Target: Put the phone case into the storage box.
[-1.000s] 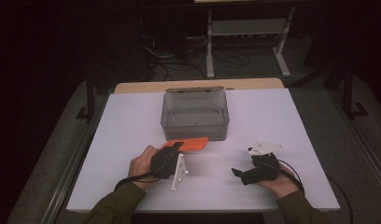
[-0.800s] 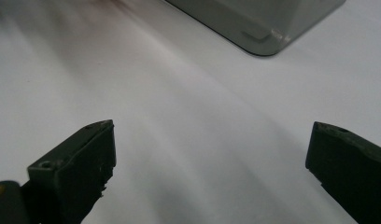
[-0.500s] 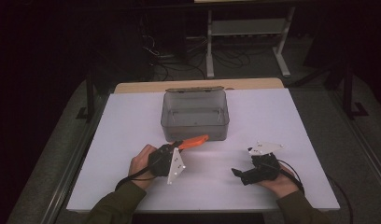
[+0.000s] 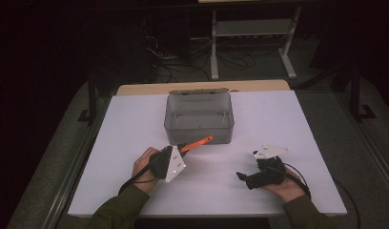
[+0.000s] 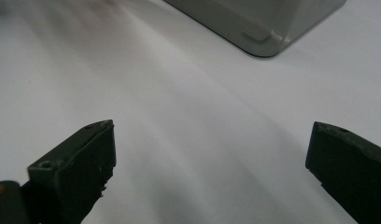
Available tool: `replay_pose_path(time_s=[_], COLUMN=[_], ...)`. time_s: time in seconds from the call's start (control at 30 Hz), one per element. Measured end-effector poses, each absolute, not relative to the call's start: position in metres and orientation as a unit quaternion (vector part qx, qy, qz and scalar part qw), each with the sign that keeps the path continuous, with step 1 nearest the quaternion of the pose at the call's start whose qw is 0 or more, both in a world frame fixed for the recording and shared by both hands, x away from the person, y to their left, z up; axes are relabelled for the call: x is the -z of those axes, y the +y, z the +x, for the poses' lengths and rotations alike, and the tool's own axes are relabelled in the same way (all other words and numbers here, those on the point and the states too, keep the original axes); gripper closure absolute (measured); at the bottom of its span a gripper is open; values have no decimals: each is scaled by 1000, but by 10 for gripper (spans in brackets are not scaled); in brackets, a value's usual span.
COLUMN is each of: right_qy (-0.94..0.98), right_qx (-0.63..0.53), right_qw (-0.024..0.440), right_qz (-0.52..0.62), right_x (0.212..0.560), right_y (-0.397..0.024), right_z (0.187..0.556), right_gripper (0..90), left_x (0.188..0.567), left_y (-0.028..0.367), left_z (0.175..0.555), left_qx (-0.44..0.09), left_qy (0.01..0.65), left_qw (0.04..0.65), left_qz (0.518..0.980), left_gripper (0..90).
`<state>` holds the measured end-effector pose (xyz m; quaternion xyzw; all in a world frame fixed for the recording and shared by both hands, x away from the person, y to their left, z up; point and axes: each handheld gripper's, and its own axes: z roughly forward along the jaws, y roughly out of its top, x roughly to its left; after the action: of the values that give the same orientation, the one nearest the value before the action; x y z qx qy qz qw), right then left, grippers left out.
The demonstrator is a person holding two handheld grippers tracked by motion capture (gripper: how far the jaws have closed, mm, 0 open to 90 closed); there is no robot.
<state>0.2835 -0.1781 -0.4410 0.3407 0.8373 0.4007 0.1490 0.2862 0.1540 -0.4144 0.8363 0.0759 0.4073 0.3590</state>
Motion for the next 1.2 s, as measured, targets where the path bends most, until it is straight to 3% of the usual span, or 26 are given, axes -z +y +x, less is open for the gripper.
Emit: replay_pose_path(time_s=[1.2], right_qy=[837], right_qx=[-400], right_qw=[150], right_qz=[341], right_x=[440], right_y=[-178], right_z=[283], right_gripper=[12], left_x=[409], left_y=[175], left_z=[304], left_qx=[-259], left_qy=[180], left_qw=[470], left_qz=[824], left_gripper=[800])
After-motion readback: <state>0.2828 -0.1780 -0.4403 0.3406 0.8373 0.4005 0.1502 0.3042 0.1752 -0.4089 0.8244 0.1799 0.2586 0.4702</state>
